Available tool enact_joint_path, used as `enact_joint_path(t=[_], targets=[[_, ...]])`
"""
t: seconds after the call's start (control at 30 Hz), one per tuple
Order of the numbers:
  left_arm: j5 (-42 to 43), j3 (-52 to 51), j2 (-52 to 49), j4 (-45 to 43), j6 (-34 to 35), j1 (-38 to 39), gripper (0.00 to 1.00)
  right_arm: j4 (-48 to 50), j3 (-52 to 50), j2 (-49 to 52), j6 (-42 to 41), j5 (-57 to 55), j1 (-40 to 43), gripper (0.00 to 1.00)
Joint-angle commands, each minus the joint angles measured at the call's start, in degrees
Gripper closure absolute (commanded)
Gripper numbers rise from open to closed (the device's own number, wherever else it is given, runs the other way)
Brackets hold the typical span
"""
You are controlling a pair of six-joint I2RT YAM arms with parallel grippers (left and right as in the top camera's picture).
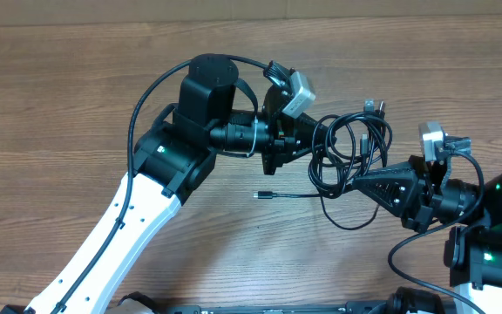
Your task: Untangle cables
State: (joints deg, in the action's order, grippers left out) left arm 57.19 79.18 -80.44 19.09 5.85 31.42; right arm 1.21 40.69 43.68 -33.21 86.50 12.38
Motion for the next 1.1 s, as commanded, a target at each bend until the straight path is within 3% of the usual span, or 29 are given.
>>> enact_joint_path(t=[0.0,0.13,0.2,0.37,1.0,1.07], targets=[[-1.18,0.70,1.05,-0.09,0.61,0.11,0.96,0.22,0.22,-0.31,0.17,0.66,0.13,0.96],[-9.20,0.70,1.05,-0.04,7.89,0.11,0.96,0.26,0.22,-0.31,0.22,1.64,0.11,0.96],[-15.43,0.70,1.05,-0.39,16.02,0.11,0.96,0.28,0.22,-0.31,0.24,2.64,0.11,0.96],[-18.88,0.70,1.05,-3.65,28.15,0.39,0.96,0.37,0.22,-0.31,0.66,3.39,0.11,0.96],[-22.67,0.70,1.05,-7.91,28.09,-0.33,0.96,-1.31,0.15,-0.31,3.08,3.39,-3.04,0.96],[-21.46,0.70,1.07,-8.31,25.33,-0.52,0.96,-1.31,0.15,-0.31,3.04,3.15,-2.93,0.87]])
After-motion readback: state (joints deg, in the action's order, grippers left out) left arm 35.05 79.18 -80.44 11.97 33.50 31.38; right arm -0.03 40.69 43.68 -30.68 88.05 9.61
